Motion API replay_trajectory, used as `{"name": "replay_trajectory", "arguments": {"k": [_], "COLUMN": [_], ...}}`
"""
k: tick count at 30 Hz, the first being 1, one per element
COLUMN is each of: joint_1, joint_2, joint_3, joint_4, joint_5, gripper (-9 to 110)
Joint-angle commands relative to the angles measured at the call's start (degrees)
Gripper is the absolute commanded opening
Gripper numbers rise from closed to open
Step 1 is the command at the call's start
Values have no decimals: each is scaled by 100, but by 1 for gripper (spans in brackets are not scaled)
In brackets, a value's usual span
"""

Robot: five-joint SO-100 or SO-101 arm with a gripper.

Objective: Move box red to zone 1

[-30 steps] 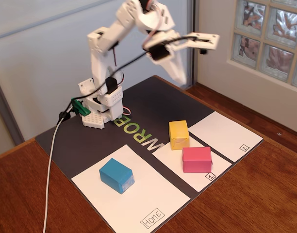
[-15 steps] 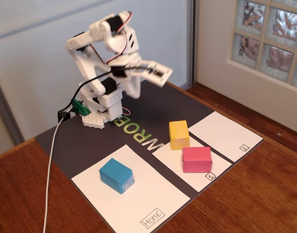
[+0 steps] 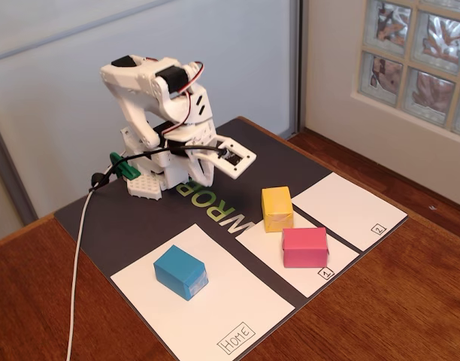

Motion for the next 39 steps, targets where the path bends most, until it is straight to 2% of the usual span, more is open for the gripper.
{"name": "replay_trajectory", "arguments": {"k": [1, 8, 11, 15, 18, 39], "joint_1": [-88, -193, -123, -246, -396, -308], "joint_2": [325, 2101, 2786, 3138, 4008, 4034], "joint_3": [598, 1978, 2338, 2470, 2909, 2918], "joint_4": [-202, 114, 624, 677, 791, 809], "joint_5": [105, 167, 246, 457, 668, 580], "gripper": [0, 0, 0, 0, 0, 0]}}
